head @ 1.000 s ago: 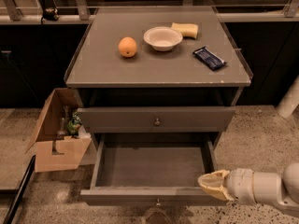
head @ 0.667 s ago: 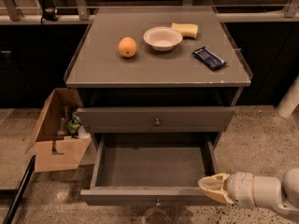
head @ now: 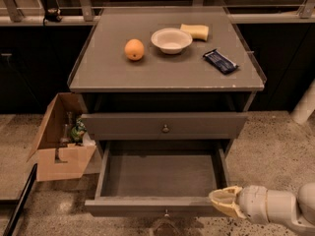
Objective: Close middle drawer
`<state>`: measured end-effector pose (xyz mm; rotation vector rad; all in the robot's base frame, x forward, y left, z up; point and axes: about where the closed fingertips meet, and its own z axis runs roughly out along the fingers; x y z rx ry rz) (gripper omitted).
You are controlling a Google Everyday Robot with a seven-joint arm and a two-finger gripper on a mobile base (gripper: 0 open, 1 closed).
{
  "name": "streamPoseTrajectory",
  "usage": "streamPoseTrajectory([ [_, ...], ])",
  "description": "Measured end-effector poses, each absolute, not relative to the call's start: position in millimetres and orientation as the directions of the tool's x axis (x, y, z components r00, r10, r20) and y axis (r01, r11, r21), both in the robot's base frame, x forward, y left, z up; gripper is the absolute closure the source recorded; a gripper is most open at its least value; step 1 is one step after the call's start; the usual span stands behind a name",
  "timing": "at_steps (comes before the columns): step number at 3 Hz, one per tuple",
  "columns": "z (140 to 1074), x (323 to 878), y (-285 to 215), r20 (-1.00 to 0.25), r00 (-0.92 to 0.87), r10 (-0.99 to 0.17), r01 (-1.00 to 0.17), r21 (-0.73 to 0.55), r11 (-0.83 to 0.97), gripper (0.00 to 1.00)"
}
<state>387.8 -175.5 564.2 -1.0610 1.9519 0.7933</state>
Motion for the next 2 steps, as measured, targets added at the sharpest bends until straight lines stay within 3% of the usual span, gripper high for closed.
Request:
streamPoseTrajectory([
  [2,522,374,-177,-0.819,-0.435,-0.374,-0.836,0.213,0.506,1.00],
])
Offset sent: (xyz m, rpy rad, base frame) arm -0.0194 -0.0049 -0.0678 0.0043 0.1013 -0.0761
